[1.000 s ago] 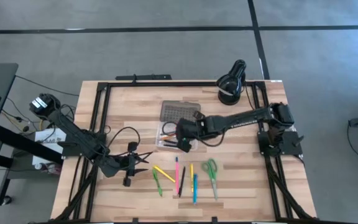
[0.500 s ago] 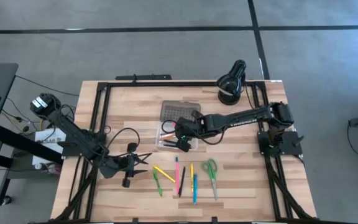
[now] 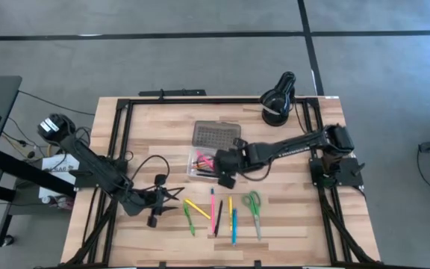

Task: Pick & place school supplies into a supply box
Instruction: Put the left yellow pen into the transparent supply box

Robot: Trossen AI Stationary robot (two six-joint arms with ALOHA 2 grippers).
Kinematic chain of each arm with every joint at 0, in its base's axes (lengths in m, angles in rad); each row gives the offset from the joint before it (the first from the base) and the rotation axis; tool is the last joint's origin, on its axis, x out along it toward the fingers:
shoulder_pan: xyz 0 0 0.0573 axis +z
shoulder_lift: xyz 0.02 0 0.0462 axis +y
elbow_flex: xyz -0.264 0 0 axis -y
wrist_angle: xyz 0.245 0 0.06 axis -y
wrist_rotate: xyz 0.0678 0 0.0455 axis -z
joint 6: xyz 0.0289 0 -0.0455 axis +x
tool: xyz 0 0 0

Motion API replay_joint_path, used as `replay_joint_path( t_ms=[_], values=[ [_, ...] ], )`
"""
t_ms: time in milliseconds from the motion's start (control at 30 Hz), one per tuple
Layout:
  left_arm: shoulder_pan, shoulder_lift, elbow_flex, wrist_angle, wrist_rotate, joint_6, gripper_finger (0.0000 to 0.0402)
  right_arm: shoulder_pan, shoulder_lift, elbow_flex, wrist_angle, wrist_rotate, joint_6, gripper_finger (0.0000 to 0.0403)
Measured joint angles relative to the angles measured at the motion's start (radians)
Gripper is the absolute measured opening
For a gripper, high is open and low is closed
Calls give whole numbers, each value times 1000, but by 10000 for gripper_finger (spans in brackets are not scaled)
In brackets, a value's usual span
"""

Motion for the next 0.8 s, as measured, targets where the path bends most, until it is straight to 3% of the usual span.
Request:
replay_joint_path(
  t_ms=[200, 400, 600, 800],
  values=[
    [19, 91, 7, 167, 6, 150, 127, 110, 0, 0, -103, 71, 1, 112],
    [62, 197, 96, 175, 56, 245, 127, 230, 0, 0, -194, 74, 56, 111],
    [139, 283, 216, 7, 155, 270, 127, 363, 0, 0, -216, 84, 136, 111],
    [224, 347, 311, -158, 279, 269, 127, 483, 0, 0, -216, 172, 229, 111]
  ],
)
